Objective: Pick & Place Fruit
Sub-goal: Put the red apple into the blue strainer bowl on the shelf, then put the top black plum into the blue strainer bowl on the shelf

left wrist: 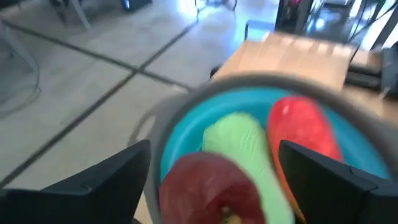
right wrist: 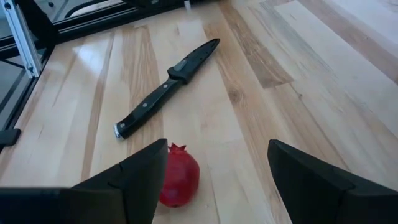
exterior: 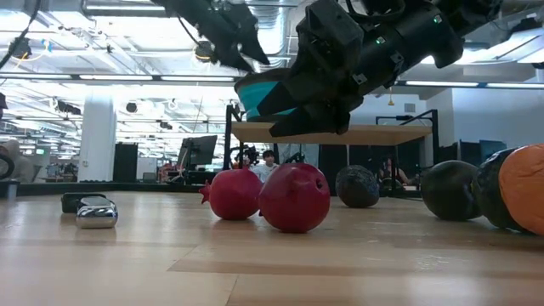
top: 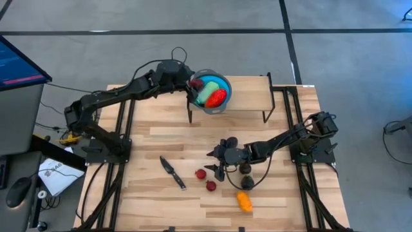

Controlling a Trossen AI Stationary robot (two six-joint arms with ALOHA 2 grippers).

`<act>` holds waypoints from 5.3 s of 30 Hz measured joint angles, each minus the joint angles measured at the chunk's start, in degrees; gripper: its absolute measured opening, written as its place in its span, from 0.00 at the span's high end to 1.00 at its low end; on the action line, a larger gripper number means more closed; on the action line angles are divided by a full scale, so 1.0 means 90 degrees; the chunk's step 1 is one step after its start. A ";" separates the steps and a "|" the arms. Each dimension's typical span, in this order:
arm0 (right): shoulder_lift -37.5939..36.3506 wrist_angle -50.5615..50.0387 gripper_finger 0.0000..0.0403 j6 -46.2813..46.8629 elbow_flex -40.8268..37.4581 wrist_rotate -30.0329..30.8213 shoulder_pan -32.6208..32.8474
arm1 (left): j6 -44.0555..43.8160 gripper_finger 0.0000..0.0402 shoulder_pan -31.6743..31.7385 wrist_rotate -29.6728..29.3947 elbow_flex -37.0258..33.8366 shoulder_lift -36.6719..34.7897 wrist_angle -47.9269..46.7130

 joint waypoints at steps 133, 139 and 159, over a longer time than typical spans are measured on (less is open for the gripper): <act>0.0036 -0.2397 0.11 0.0541 -0.0306 0.1553 -0.1157 | -0.2325 0.98 -0.3008 0.0239 -0.5916 -0.1530 0.3823; 0.0445 -0.1875 0.18 0.1257 -0.0545 0.3315 -0.0593 | -0.2333 0.98 -0.3008 0.0239 -0.5918 -0.1434 0.3922; 0.1120 0.0777 0.21 -0.1145 -0.0806 0.2052 -0.2238 | -0.2332 0.98 -0.2996 0.0239 -0.5918 -0.1429 0.4040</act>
